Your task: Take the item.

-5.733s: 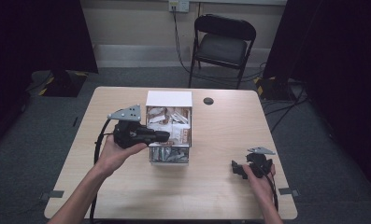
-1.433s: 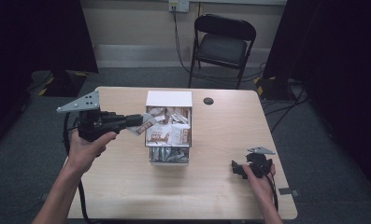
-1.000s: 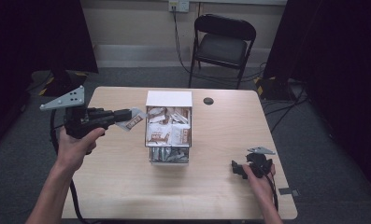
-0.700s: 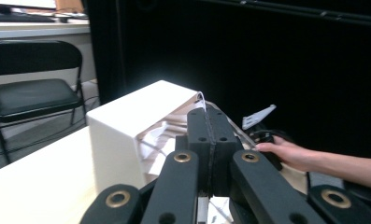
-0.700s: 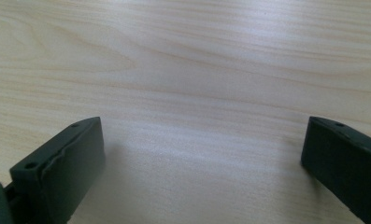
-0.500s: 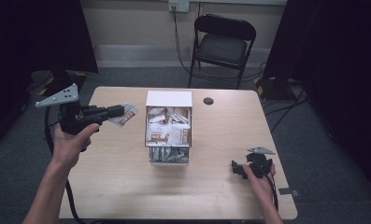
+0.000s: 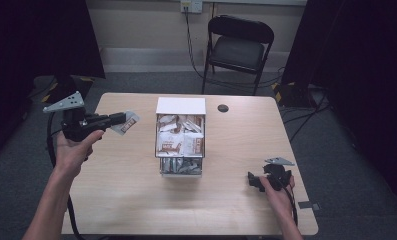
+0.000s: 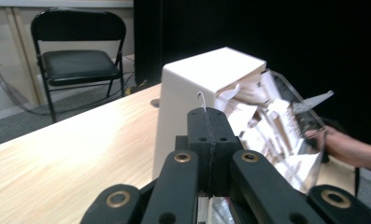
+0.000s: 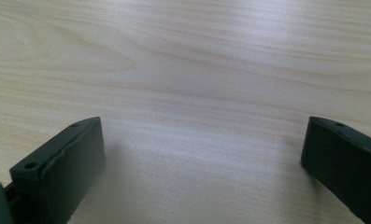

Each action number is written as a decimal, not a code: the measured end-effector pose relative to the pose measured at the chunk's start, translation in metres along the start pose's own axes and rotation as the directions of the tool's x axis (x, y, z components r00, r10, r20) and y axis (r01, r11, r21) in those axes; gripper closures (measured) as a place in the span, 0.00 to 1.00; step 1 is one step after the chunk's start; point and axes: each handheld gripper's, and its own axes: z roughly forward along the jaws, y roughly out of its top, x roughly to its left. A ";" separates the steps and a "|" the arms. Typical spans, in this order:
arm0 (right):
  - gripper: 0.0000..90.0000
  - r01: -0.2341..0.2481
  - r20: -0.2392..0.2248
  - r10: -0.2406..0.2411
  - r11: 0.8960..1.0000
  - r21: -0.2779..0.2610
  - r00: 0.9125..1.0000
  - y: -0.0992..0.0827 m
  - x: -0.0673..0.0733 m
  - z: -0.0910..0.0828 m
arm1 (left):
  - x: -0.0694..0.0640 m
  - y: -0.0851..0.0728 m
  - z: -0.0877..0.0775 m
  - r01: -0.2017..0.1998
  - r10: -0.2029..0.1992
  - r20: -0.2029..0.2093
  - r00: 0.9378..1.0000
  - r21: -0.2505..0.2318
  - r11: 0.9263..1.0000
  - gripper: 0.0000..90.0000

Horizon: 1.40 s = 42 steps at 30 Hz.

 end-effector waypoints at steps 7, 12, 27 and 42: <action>0.00 0.000 0.000 0.000 1.000 0.000 1.000 0.000 0.000 0.000 | 0.010 -0.009 0.004 0.017 -0.016 -0.035 0.999 0.034 0.999 1.00; 0.00 0.001 0.000 -0.001 1.000 0.000 1.000 0.000 0.000 0.000 | 0.018 -0.016 0.007 0.037 -0.035 -0.047 0.998 0.046 0.998 1.00; 0.00 0.000 0.000 0.000 1.000 0.000 1.000 0.000 0.000 0.000 | 0.046 -0.046 0.023 0.107 -0.096 -0.091 0.991 0.114 0.988 1.00; 0.00 0.000 0.000 0.000 1.000 0.000 1.000 0.000 0.000 0.000 | 0.052 -0.065 0.038 0.125 -0.108 -0.107 0.988 0.164 0.978 1.00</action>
